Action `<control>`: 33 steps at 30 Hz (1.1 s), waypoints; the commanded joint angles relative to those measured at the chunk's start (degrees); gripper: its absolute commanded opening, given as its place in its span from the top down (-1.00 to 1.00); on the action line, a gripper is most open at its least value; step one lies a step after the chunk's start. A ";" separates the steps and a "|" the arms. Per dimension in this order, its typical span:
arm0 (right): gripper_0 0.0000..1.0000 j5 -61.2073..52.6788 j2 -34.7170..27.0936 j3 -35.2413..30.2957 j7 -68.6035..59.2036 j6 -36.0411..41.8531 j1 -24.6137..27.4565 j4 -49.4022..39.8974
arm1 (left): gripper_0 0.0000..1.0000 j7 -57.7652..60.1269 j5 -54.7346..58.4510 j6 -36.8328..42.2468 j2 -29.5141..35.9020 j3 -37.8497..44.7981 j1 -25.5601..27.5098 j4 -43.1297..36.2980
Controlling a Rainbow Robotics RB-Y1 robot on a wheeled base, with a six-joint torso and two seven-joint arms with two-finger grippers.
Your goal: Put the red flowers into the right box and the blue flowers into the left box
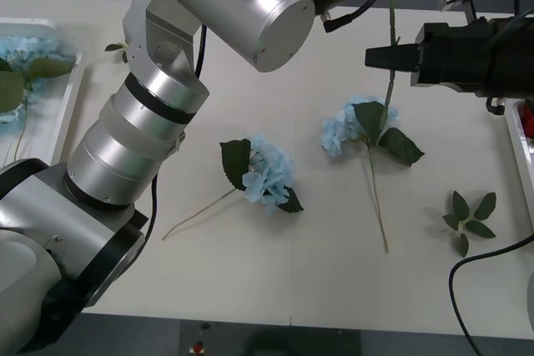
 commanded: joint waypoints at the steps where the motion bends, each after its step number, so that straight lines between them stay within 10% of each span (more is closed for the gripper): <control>1: 1.00 -0.68 -0.25 -1.15 -2.28 -0.66 -1.37 -1.04 | -1.00 0.19 -0.03 -0.85 0.74 0.23 -2.35 -2.32; 16: 1.00 3.01 -5.78 -7.83 -4.83 5.58 -0.49 -1.04 | -1.00 -0.87 9.28 7.41 8.04 -0.21 -0.15 -8.21; 33: 1.00 6.96 -30.39 -9.59 -6.06 6.28 9.71 9.06 | -1.00 -26.97 20.53 21.38 29.04 -0.12 33.77 -39.94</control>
